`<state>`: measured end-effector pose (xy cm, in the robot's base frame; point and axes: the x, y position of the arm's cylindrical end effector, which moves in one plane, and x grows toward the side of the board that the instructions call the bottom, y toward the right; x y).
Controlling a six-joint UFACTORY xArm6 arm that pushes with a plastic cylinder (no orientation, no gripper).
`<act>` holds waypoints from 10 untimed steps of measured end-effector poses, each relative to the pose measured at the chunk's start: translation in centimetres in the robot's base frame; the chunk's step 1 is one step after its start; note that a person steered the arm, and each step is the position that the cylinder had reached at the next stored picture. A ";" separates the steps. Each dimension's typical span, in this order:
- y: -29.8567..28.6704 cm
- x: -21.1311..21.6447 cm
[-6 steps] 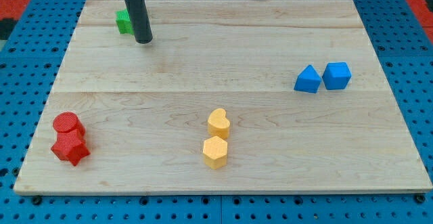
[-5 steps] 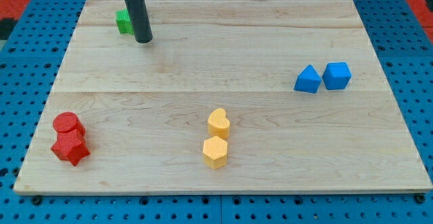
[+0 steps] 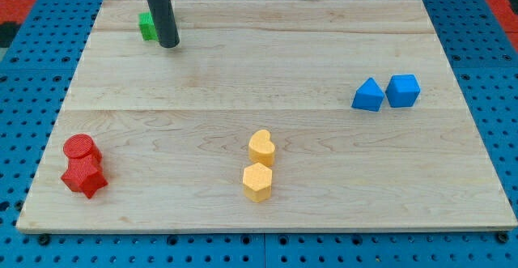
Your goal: Move your arm to the center left
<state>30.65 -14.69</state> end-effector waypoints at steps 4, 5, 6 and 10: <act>-9.4 5.1; -11.7 4.9; -13.1 4.8; -13.6 2.9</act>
